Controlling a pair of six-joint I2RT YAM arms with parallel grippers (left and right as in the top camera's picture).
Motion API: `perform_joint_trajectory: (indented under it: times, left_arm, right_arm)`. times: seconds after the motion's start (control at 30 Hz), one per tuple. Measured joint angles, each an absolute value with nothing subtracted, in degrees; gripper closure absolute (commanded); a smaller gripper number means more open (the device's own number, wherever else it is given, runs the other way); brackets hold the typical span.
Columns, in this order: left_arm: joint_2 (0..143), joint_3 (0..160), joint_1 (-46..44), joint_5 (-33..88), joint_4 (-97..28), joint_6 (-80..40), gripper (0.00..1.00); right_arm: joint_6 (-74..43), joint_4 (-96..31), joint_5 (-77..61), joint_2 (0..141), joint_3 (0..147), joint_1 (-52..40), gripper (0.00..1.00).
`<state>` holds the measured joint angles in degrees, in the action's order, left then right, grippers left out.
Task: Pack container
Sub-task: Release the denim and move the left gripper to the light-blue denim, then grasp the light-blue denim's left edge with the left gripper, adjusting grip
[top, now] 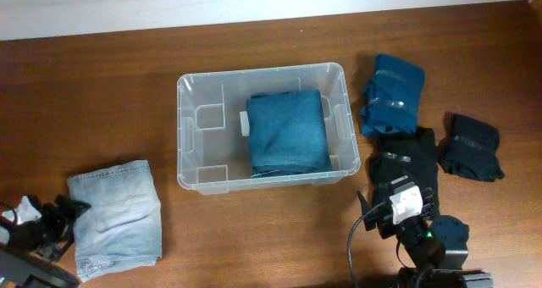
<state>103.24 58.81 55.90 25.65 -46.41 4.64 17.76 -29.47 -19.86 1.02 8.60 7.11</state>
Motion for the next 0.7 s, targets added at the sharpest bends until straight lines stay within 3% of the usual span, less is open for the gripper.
perform_joint_trajectory:
  times: [0.17, 0.3, 0.53, 0.7]
  left_arm:
    - [103.4, 58.3, 52.2, 27.3, -46.6, 7.5, 0.11]
    - [102.9, 57.1, 49.2, 27.0, -46.6, 9.0, 0.27]
    - [102.8, 55.0, 47.9, 27.0, -44.3, 10.0, 0.88]
    - [102.4, 54.8, 48.1, 28.9, -43.2, 10.2, 0.99]
  right_arm:
    - [17.7, -29.5, -19.9, 1.0, 8.6, 7.1, 0.01]
    - [17.8, -29.5, -19.9, 1.0, 8.6, 7.1, 0.02]
    - [17.8, -29.5, -19.8, 1.0, 8.6, 7.1, 0.02]
    - [17.7, -29.5, -19.9, 1.0, 8.6, 7.1, 0.02]
